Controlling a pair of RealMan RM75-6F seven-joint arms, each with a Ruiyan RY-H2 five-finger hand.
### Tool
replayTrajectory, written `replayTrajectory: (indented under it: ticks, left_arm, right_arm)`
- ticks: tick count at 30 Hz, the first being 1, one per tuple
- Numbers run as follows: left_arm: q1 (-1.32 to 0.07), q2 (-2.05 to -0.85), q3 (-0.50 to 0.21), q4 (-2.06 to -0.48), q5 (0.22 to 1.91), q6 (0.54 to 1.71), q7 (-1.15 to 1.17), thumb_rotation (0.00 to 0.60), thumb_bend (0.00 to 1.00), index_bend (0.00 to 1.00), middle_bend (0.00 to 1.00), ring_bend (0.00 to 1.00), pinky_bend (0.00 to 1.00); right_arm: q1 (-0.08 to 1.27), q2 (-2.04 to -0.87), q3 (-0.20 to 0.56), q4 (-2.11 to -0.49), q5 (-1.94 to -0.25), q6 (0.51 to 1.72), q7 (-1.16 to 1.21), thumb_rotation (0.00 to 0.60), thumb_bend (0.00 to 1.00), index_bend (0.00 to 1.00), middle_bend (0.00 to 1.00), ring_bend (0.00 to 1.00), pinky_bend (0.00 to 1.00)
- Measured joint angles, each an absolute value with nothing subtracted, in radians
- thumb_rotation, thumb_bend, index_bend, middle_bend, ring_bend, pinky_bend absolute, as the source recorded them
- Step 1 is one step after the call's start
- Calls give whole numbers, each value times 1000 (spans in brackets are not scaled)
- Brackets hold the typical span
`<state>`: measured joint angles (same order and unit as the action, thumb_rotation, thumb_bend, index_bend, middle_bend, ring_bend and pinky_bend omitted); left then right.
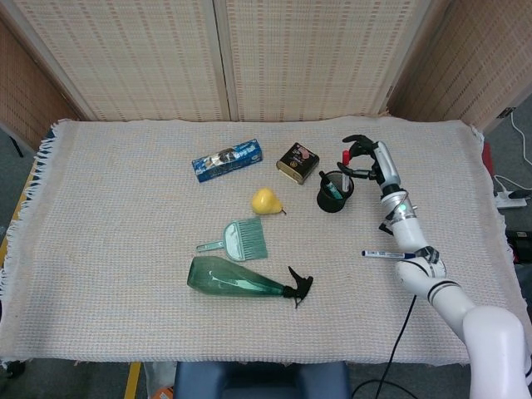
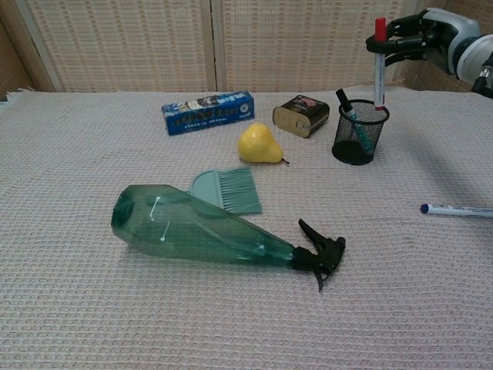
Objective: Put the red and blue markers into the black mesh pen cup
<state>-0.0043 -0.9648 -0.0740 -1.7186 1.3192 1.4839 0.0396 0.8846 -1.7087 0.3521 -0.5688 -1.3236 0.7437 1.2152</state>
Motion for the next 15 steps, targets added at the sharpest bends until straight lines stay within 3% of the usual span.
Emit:
replayTrajectory:
  ticks: [15]
  left_arm:
    - [-14, -971, -83, -1695, 1281, 1453, 33, 600, 511, 137, 10, 0, 282]
  right_arm:
    - [939, -1815, 289, -366, -1366, 683, 1326, 600, 294, 740, 286, 410, 340]
